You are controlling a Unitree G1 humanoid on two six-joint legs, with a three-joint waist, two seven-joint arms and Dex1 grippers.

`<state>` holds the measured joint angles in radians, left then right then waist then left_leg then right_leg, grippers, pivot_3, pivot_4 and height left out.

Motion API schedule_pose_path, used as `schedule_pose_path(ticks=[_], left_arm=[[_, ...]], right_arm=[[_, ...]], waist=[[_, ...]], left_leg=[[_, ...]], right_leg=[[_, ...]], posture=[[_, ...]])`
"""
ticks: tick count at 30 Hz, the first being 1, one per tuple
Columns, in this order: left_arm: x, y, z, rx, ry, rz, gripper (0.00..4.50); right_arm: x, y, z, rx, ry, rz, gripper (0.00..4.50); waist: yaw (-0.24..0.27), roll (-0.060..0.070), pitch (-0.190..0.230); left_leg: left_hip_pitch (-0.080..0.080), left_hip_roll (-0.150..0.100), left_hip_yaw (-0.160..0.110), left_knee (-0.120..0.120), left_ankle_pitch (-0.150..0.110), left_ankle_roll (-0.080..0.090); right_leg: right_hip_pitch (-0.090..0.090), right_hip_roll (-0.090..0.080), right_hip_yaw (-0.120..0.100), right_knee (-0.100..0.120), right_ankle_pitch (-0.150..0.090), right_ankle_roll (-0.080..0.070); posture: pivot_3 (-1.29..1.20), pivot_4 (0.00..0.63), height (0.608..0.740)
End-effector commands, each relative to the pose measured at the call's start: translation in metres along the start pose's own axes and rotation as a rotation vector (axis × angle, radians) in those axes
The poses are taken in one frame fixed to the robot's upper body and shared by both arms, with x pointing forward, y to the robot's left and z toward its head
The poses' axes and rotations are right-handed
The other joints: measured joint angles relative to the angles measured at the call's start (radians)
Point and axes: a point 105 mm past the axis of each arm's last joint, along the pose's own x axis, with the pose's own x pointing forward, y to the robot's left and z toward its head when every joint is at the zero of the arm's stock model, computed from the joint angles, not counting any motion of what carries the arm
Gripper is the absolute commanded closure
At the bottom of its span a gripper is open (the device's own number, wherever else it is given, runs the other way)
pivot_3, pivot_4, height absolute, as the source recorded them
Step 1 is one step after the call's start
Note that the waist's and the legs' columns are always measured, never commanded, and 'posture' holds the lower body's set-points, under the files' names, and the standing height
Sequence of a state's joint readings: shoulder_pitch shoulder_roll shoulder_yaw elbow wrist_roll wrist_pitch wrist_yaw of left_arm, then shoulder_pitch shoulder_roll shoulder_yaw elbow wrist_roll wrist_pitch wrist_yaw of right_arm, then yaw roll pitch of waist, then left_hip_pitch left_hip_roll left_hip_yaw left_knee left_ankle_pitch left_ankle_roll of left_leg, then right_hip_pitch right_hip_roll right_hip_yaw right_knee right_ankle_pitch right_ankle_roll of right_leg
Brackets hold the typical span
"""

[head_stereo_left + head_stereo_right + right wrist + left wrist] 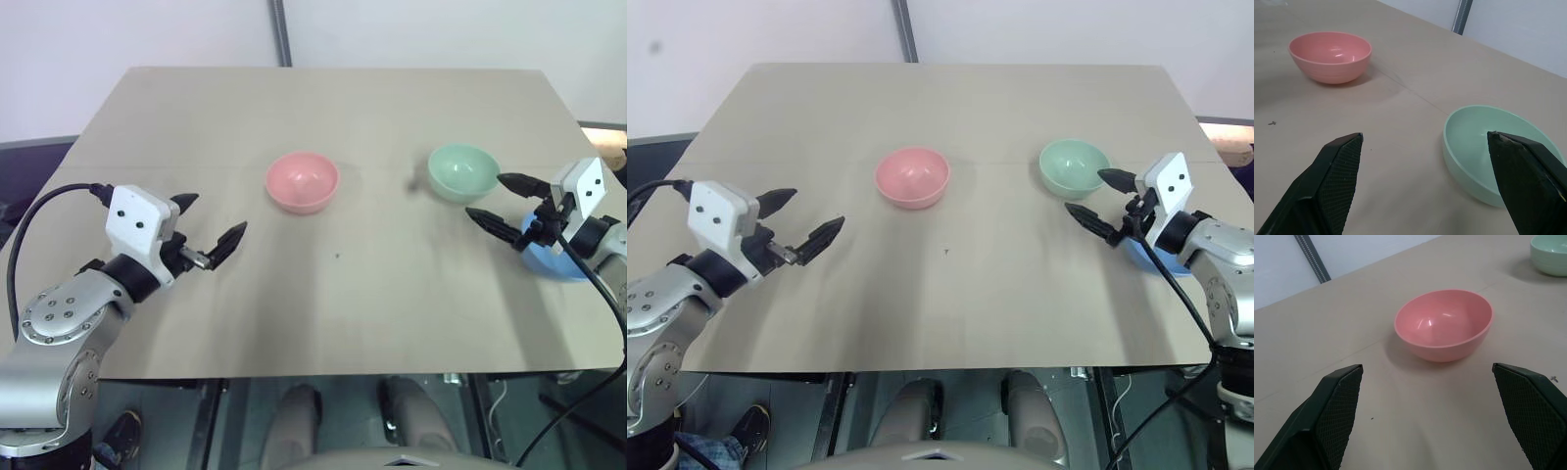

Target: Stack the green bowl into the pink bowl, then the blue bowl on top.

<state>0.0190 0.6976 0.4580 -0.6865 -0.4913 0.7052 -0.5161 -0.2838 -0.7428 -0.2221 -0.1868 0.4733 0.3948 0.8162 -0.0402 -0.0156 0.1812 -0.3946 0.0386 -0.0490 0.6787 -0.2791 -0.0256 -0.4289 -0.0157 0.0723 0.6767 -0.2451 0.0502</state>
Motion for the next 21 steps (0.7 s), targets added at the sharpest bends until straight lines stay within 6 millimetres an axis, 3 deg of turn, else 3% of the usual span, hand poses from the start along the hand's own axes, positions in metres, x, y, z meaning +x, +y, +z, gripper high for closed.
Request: schedule_pose_path(ticks=[1,21], left_arm=[[-0.0031,-0.0029,0.0141,0.046,-0.055,-0.001,0.00],[0.0002,-0.0046,0.0141,0.062,-0.055,-0.045,0.00]], right_arm=[[-0.0016,0.0020,0.0159,-0.039,-0.039,0.006,0.07],[-0.0040,0.0057,0.0161,-0.036,-0.045,-0.002,0.07]], waist=[[0.000,0.000,0.000],[0.000,0.000,0.000]], left_leg=[[0.000,0.000,0.000,0.000,0.000,0.000],[0.000,0.000,0.000,0.000,0.000,0.000]], right_leg=[[0.000,0.000,0.000,0.000,0.000,0.000],[0.000,0.000,0.000,0.000,0.000,0.000]], posture=[[0.00,0.150,0.740],[0.00,0.150,0.740]])
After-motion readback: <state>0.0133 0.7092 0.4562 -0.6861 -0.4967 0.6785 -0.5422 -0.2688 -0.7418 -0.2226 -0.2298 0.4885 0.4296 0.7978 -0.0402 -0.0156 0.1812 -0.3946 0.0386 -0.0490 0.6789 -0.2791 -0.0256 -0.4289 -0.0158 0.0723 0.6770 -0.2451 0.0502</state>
